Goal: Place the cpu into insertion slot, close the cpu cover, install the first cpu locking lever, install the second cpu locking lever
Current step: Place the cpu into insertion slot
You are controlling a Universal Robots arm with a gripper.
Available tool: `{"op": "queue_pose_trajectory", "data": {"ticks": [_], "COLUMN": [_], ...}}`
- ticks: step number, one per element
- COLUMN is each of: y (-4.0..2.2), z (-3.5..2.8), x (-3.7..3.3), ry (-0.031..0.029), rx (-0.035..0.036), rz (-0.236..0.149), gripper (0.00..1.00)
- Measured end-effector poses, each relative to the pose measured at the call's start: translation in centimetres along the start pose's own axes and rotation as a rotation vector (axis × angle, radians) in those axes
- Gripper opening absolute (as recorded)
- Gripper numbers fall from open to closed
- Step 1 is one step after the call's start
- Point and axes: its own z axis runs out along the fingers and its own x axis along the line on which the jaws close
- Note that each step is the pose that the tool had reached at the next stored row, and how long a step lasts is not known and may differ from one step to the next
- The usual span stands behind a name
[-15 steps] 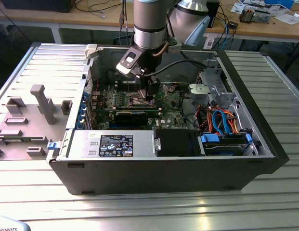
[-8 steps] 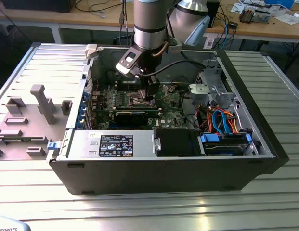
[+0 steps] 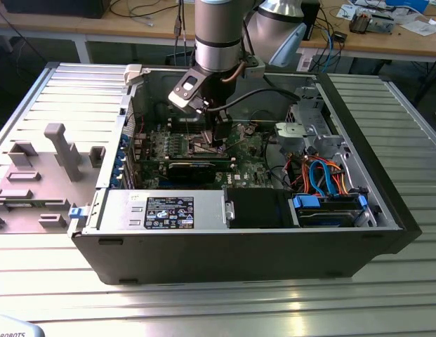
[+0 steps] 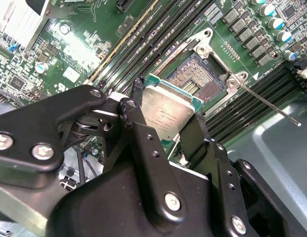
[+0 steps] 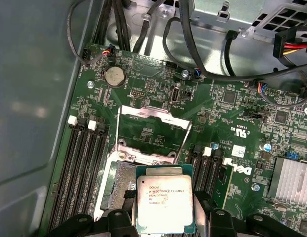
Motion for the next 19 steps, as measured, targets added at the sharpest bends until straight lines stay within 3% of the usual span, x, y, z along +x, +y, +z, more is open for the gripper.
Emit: {"op": "queue_pose_trajectory", "data": {"ticks": [19], "y": [0.0], "z": [0.03], "x": [0.0], "ry": [-0.0006], "rx": [0.0003], "rz": [0.028], "gripper": [0.54]}}
